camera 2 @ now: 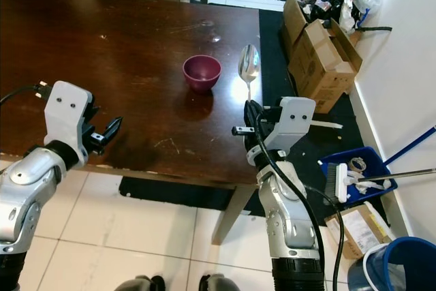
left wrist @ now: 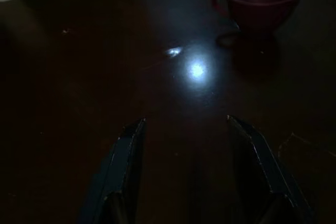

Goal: Setting the table

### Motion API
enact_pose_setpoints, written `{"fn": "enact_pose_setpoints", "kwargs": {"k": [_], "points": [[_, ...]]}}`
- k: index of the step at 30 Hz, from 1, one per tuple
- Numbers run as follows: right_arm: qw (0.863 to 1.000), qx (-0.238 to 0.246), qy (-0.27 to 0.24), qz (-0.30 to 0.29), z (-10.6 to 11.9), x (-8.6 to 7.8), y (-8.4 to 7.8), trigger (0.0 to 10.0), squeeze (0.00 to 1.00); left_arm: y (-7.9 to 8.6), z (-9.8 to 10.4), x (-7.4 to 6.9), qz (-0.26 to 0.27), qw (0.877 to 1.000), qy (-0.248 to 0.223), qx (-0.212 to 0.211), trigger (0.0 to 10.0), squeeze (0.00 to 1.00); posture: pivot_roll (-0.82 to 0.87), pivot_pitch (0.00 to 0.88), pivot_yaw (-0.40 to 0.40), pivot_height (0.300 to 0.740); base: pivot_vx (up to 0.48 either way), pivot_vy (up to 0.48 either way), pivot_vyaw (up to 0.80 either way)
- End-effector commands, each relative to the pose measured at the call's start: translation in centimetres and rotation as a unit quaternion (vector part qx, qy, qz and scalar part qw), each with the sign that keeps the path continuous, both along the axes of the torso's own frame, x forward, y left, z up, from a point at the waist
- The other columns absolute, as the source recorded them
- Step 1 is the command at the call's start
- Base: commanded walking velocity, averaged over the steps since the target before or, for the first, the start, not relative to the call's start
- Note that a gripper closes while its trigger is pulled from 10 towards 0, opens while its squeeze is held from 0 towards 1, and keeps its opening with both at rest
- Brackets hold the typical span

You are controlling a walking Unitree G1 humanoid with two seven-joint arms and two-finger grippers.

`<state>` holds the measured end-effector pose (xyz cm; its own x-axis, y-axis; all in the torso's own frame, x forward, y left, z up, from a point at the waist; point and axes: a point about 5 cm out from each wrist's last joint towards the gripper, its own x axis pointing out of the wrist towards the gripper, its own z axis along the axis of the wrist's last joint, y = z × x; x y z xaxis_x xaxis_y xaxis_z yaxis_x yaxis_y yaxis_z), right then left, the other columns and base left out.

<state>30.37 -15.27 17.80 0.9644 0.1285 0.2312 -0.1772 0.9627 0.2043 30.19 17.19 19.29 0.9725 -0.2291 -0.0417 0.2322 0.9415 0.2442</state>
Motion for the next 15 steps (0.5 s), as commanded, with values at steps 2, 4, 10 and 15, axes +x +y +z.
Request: {"fn": "enact_pose_setpoints", "kwargs": {"k": [2, 4, 10, 15], "points": [[1.000, 0.000, 0.001, -0.013, -0.27, -0.06, -0.38, 10.0, 0.00, 0.13, -0.59, 0.02, 0.011, 1.000, 0.005, 0.005, 10.0, 0.00, -0.03, 0.050, 0.052, 0.740, 0.000, 0.000, 0.00], [1.000, -0.001, 0.003, -0.013, -0.40, -0.06, -0.28, 10.0, 0.00, 0.10, -0.58, 0.02, 0.010, 1.000, 0.004, 0.008, 10.0, 0.00, -0.03, 0.050, 0.053, 0.740, 0.000, 0.000, 0.00], [1.000, 0.003, 0.004, -0.018, -0.59, 0.14, -0.22, 10.0, 0.00, -0.19, -0.38, -0.05, 0.004, 1.000, -0.003, 0.006, 10.0, 0.00, -0.02, 0.049, 0.055, 0.740, -0.336, 0.000, 0.00], [1.000, 0.003, 0.007, -0.017, -0.74, 0.21, -0.23, 10.0, 0.00, -0.18, -0.33, -0.01, 0.004, 1.000, -0.005, 0.006, 10.0, 0.00, -0.02, 0.048, 0.055, 0.740, -0.376, 0.000, 0.00]]}}
